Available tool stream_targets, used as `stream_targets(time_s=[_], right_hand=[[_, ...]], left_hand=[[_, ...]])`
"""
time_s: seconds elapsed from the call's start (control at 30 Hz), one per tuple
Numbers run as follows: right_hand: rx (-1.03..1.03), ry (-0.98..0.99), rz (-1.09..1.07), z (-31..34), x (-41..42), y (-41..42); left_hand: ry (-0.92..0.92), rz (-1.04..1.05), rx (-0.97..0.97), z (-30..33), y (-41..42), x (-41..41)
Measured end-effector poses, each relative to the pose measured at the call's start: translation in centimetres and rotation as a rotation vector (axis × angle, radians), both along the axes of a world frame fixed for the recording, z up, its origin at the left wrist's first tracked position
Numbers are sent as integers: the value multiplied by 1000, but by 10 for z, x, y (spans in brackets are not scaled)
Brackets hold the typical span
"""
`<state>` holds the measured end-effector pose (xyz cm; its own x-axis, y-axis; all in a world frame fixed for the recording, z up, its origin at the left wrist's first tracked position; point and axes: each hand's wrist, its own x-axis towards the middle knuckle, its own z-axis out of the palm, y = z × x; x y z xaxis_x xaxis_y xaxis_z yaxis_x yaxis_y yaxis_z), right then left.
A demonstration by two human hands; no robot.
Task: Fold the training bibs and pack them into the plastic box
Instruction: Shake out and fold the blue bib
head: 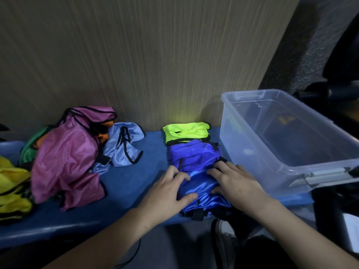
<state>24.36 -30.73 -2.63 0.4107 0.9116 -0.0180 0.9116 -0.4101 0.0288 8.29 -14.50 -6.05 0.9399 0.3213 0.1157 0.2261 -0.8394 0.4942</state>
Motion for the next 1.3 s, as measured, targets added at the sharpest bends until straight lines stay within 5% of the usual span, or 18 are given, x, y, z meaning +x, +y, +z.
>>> stream_targets(time_s=[0.5, 0.77, 1.1, 1.3], right_hand=[[-338, 177, 85, 0, -20, -12], [-152, -33, 142, -31, -7, -15], [-304, 153, 96, 19, -7, -8], [-58, 57, 203, 39, -34, 31]], left_hand=[[114, -226, 66, 8, 23, -8], [40, -199, 107, -4, 16, -6], [14, -156, 120, 10, 21, -13], [-66, -56, 147, 22, 47, -34]])
